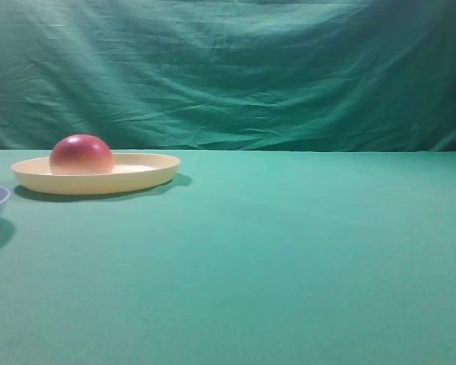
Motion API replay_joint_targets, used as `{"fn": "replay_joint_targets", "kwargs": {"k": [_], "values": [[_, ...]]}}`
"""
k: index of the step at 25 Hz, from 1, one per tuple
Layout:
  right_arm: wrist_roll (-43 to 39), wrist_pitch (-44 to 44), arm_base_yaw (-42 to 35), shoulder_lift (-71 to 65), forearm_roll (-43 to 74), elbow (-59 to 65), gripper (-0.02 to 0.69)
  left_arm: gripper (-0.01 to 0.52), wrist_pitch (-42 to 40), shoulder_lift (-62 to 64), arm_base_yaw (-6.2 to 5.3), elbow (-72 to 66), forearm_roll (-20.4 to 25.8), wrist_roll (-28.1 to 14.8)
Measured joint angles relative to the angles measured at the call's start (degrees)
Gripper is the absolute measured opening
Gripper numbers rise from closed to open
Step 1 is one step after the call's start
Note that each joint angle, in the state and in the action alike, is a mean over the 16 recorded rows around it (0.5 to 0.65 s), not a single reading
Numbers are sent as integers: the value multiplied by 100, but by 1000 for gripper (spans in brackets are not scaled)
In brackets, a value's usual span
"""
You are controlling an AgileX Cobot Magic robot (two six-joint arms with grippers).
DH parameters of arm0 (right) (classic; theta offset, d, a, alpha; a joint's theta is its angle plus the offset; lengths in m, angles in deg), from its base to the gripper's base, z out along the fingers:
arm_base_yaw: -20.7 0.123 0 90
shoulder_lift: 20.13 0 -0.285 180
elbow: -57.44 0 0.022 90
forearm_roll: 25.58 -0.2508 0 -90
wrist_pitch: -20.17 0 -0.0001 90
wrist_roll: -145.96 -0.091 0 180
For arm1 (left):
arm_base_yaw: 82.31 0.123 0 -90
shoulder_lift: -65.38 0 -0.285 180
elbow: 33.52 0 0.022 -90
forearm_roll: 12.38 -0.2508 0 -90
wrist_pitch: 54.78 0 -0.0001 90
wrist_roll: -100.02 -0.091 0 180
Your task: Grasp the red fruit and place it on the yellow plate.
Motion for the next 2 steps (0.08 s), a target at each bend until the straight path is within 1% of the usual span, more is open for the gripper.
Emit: {"fn": "replay_joint_targets", "kwargs": {"k": [2], "values": [[0, -5, 0, 0, 0, 1, 0, 0, 0, 0, 0, 0, 0, 0]]}}
